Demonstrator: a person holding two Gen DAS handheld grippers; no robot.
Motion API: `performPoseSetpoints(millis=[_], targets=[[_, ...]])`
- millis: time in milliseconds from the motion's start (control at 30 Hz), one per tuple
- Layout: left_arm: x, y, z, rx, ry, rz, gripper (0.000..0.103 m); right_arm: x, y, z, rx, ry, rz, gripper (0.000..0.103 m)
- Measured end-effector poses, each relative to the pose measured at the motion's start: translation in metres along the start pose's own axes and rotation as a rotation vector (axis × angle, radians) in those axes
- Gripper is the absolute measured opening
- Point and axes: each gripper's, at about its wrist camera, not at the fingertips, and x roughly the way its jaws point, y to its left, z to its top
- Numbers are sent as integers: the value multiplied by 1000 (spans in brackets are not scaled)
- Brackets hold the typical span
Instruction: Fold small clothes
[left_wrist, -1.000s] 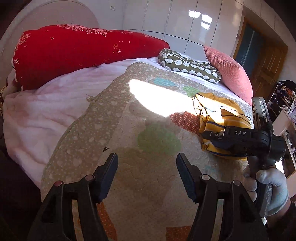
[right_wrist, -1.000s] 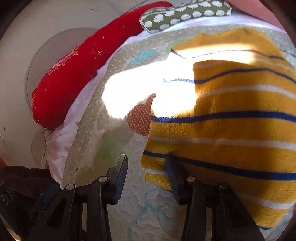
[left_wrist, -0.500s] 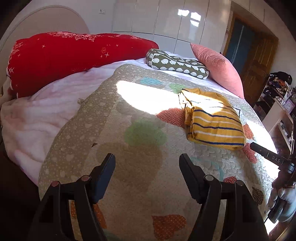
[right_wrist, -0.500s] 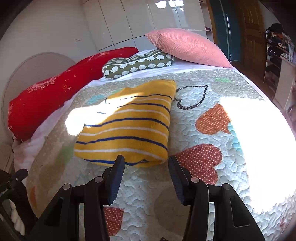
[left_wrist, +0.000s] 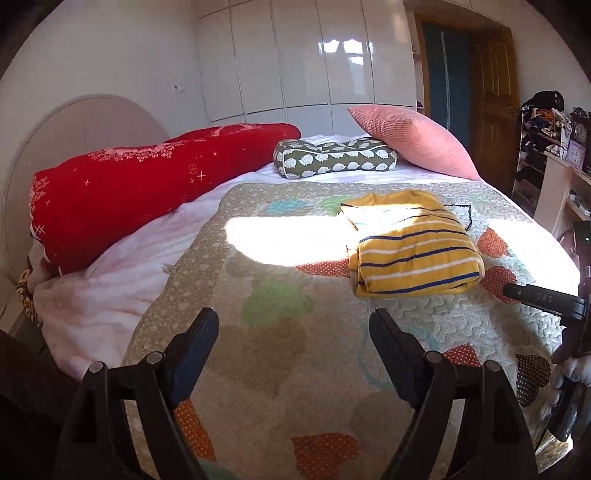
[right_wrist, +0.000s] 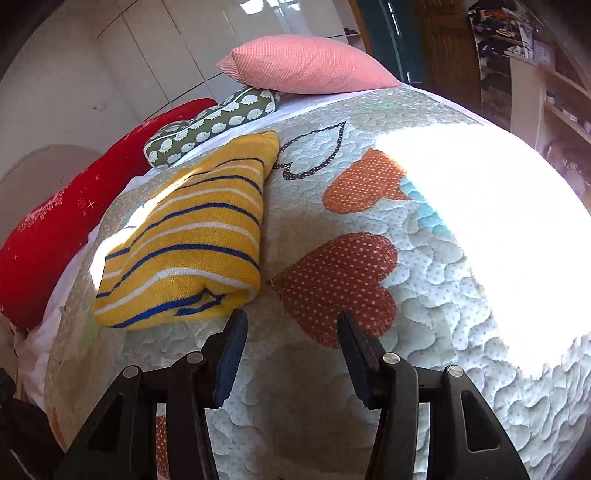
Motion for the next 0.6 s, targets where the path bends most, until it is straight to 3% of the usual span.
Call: performPoseSetpoints(millis=[133,300,600], targets=[[-22,-10,3,16,-95,23,96,-37,1,-18,-6,-48,19,56],[-47,-20,8,21,-155,23,103,-67,24,-35,-71,-74,28,60],[-60,-34,8,38,-97,-81,103,-92,67,-61,-200,-101,-65,67]])
